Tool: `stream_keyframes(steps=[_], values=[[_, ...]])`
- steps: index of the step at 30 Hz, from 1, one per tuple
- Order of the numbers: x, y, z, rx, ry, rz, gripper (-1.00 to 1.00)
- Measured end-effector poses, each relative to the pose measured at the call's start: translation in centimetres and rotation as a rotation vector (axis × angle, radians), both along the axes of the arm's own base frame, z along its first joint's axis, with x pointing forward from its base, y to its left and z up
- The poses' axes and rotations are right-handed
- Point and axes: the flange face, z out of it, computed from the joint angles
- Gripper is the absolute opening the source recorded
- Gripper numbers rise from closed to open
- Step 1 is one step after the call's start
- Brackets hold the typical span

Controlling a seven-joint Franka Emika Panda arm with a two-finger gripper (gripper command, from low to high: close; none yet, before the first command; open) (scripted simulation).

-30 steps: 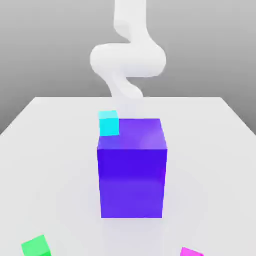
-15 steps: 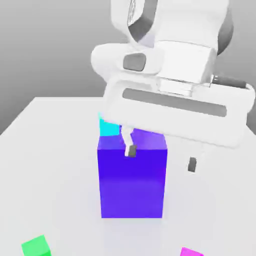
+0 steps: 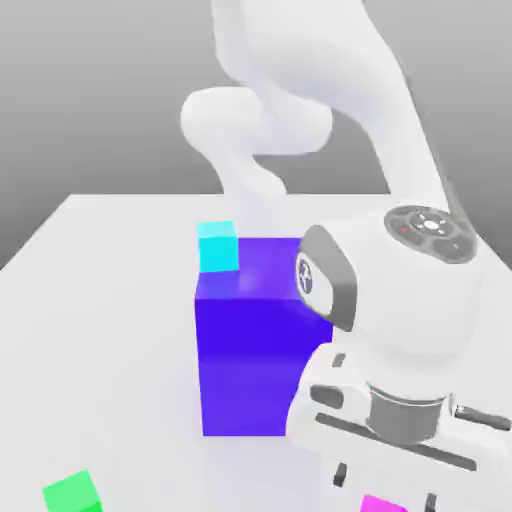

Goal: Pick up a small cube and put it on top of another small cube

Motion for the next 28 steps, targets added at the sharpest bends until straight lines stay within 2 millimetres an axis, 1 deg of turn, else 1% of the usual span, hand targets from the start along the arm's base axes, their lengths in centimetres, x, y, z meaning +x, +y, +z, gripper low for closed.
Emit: stream_keyframes(steps=[1,6,7,8,9,11,12,15,17,19,21,22,23,24,25,26,28], values=[[-0.1,0.0,-1.3,0.0,0.001,0.0,-1.0],[-0.1,0.0,-1.2,0.001,-0.001,0.0,-1.0],[-0.1,0.1,-1.9,0.001,0.0,0.001,-1.0],[-0.1,0.1,-1.4,0.001,0.0,0.0,-1.0],[0.0,0.0,-0.3,0.002,0.0,-0.001,-1.0],[0.0,0.0,2.5,0.002,0.0,-0.001,-1.0],[0.0,-0.6,3.8,0.0,0.002,-0.021,-1.0],[1.0,-8.1,5.2,-0.01,0.008,-0.255,-1.0],[1.0,-13.1,6.0,-0.012,0.01,-0.411,-1.0],[0.6,-18.1,6.8,-0.011,0.009,-0.57,-1.0],[-0.4,-23.2,7.7,-0.007,0.006,-0.733,-1.0],[-0.9,-25.7,7.7,-0.005,0.004,-0.815,-1.0],[-1.4,-28.2,7.2,-0.002,0.003,-0.897,-1.0],[-2.0,-30.7,5.9,0.001,0.002,-0.98,-1.0],[-2.4,-32.0,4.4,0.002,0.001,-1.023,-1.0],[-2.6,-32.6,3.6,0.002,0.001,-1.044,1.0],[-2.6,-32.6,3.6,0.002,0.001,-1.044,1.0]])
